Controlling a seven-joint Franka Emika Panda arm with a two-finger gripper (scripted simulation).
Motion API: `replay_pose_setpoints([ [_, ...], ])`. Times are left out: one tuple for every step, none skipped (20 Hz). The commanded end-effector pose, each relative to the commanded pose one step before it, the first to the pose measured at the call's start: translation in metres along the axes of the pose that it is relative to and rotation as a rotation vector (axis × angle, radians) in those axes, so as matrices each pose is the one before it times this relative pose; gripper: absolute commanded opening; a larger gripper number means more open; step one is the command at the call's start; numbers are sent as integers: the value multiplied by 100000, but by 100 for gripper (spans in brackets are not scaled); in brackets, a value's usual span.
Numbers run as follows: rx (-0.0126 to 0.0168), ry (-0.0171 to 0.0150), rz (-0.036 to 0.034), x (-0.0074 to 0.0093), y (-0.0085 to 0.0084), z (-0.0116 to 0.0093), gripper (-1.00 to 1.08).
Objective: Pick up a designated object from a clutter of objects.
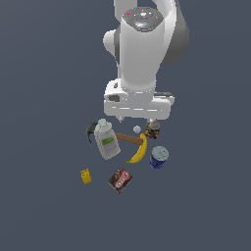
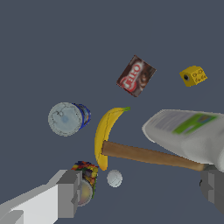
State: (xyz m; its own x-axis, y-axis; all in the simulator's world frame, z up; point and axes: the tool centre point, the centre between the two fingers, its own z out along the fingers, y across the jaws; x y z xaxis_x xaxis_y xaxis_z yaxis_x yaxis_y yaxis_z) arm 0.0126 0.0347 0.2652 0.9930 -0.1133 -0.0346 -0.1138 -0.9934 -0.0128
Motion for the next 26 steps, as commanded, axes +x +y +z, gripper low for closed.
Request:
replay_pose_setpoints([
  [-402, 314, 3133, 565, -1089, 1258, 100],
  [-157, 166, 1434, 226, -503, 571, 100],
  [-150, 178, 1509, 217, -539, 608, 100],
  [-136, 184, 1538, 198, -559, 627, 100],
  [-119, 185, 1533, 173, -567, 633, 100],
  [-102, 186, 1533, 149, -572, 639, 100],
  [-84, 185, 1528, 124, -579, 644, 100],
  [-68, 184, 1527, 99, -582, 650, 100],
  [-51, 182, 1523, 74, -586, 655, 100],
  [-34, 179, 1522, 49, -587, 660, 100],
  [-17, 174, 1514, 23, -588, 663, 100],
  [-1, 163, 1452, -2, -563, 641, 100],
  [12, 150, 1373, -24, -531, 610, 100],
  [23, 137, 1294, -42, -500, 579, 100],
  [32, 124, 1213, -57, -468, 547, 100],
  [39, 113, 1137, -68, -435, 514, 100],
  [44, 101, 1057, -76, -403, 481, 100],
  [47, 90, 979, -82, -371, 447, 100],
  [49, 79, 901, -85, -339, 413, 100],
  [49, 70, 821, -86, -308, 379, 100],
  [47, 61, 743, -84, -277, 344, 100],
  [46, 53, 669, -79, -244, 308, 100],
  [42, 45, 587, -75, -216, 273, 100],
  [38, 37, 509, -68, -186, 237, 100],
  [33, 31, 429, -60, -157, 201, 100],
  [28, 24, 350, -51, -128, 165, 100],
])
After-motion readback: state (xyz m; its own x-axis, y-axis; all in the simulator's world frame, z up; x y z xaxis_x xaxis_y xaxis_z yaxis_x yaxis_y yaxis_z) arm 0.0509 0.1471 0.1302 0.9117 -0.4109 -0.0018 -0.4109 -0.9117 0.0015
